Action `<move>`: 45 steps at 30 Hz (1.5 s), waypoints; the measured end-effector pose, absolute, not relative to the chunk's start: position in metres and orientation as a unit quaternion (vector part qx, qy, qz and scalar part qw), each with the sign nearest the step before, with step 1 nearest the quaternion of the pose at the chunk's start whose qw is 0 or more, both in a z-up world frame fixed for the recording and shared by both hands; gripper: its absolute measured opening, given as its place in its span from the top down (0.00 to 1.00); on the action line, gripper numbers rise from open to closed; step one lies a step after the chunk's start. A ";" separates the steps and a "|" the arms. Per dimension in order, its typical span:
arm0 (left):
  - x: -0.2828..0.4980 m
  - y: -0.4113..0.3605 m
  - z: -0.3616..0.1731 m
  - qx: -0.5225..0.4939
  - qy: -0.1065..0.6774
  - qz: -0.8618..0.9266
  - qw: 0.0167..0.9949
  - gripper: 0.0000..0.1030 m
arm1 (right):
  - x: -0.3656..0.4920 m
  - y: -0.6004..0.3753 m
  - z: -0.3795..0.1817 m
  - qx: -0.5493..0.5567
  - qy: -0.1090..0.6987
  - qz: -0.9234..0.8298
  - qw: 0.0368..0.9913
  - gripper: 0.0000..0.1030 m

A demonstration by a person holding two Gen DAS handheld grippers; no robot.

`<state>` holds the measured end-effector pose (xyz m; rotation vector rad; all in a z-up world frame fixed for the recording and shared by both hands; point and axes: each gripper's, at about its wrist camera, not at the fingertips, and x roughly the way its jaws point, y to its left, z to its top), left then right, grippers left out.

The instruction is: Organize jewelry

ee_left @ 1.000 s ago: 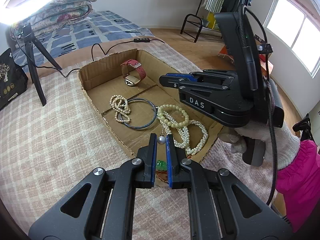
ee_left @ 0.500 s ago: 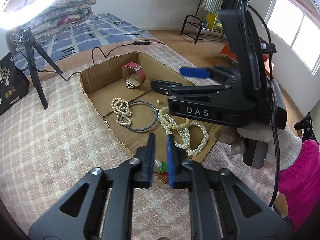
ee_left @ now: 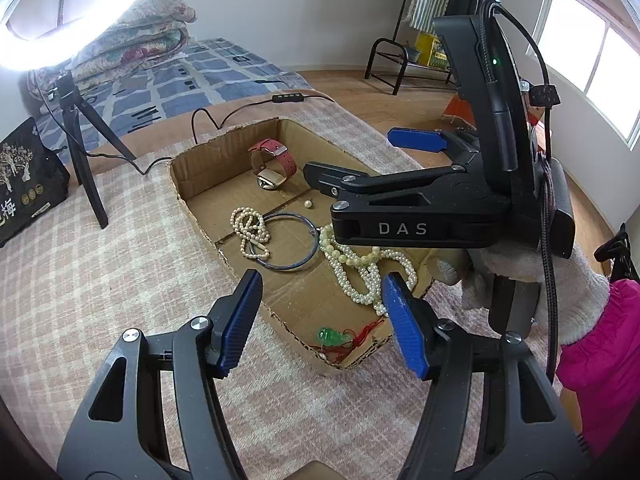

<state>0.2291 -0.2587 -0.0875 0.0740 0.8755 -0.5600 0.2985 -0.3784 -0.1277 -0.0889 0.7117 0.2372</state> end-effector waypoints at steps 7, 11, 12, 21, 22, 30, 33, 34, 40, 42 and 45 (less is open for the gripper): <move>0.220 -0.255 -0.078 0.038 0.411 -0.267 0.871 0.37 | 0.292 -0.377 -0.115 -0.043 0.341 0.111 0.932 0.00; 0.212 -0.249 -0.069 0.034 0.406 -0.266 0.874 0.37 | 0.285 -0.375 -0.104 -0.047 0.334 0.110 0.935 0.00; 0.210 -0.247 -0.067 0.034 0.404 -0.266 0.875 0.37 | 0.283 -0.373 -0.101 -0.048 0.333 0.110 0.935 0.00; 0.187 -0.231 -0.045 0.036 0.385 -0.262 0.884 0.37 | 0.263 -0.368 -0.078 -0.049 0.322 0.101 0.940 0.00; 0.184 -0.229 -0.042 0.037 0.382 -0.261 0.886 0.37 | 0.259 -0.367 -0.076 -0.048 0.321 0.098 0.941 0.00; 0.156 -0.193 -0.019 0.022 0.356 -0.243 0.902 0.37 | 0.227 -0.368 -0.054 -0.027 0.316 0.072 0.946 0.00; 0.148 -0.181 -0.014 0.021 0.347 -0.235 0.908 0.36 | 0.211 -0.363 -0.044 -0.035 0.312 0.050 0.948 0.00; 0.143 -0.175 -0.012 0.019 0.341 -0.229 0.911 0.33 | 0.205 -0.361 -0.041 -0.039 0.311 0.041 0.949 0.00; 0.127 -0.154 -0.001 0.017 0.322 -0.204 0.924 0.19 | 0.173 -0.356 -0.026 -0.044 0.302 0.009 0.952 0.00; 0.121 -0.148 0.005 0.015 0.309 -0.194 0.931 0.16 | 0.162 -0.355 -0.022 -0.038 0.300 0.002 0.953 0.00; 0.114 -0.138 0.014 0.003 0.291 -0.182 0.939 0.10 | 0.148 -0.354 -0.017 -0.036 0.296 -0.010 0.954 0.00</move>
